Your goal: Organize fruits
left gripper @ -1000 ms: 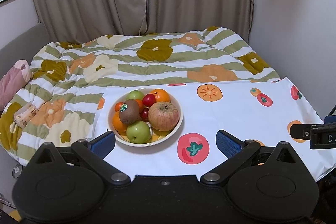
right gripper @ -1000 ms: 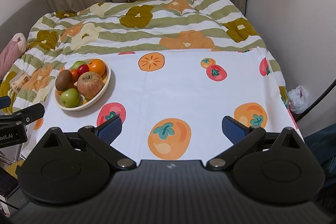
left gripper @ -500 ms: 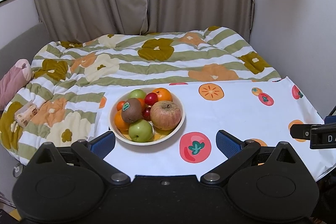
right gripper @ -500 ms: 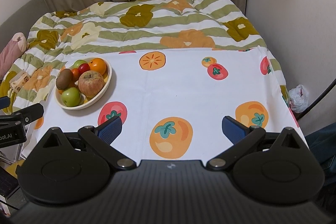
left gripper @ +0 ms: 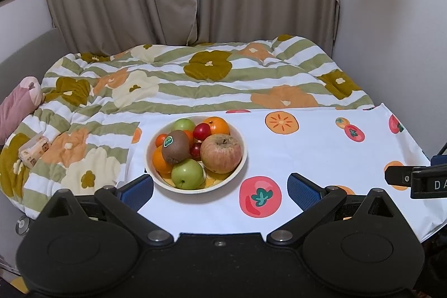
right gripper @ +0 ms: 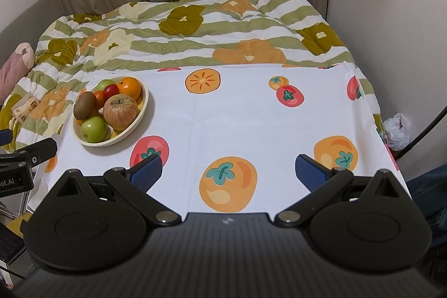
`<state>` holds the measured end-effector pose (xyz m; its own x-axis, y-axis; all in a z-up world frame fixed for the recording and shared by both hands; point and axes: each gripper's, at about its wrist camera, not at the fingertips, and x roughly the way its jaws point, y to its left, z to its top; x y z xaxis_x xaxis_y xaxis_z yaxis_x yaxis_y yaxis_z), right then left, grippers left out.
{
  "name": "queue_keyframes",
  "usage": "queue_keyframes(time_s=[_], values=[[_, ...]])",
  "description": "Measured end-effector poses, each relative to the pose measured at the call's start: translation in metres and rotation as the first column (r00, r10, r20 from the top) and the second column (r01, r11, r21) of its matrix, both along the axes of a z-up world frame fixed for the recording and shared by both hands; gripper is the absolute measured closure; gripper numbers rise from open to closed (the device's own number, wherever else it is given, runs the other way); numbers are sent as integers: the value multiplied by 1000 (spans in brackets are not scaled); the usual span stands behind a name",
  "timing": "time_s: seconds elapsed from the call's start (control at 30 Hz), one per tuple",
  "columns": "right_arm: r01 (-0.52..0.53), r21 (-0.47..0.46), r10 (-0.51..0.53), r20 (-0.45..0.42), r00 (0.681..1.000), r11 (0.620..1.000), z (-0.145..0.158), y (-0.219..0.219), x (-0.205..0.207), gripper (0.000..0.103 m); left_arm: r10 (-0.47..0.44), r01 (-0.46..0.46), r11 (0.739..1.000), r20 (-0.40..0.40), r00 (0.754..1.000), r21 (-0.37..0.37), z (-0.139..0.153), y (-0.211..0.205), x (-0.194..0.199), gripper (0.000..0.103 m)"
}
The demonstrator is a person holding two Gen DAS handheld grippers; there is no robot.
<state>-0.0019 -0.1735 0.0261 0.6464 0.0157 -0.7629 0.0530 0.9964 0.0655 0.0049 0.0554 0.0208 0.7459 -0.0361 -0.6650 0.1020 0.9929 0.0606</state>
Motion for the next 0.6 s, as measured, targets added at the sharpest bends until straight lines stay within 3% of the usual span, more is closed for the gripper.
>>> queue_keyframes(time_s=[0.17, 0.6], values=[[0, 0, 0, 1, 1000, 1000, 0, 0, 0, 0, 9, -10, 1000, -15, 1000, -30, 0, 2, 3, 0], [2, 0, -2, -1, 1000, 1000, 0, 0, 0, 0, 15, -16, 1000, -15, 1000, -19, -2, 5, 10, 0]])
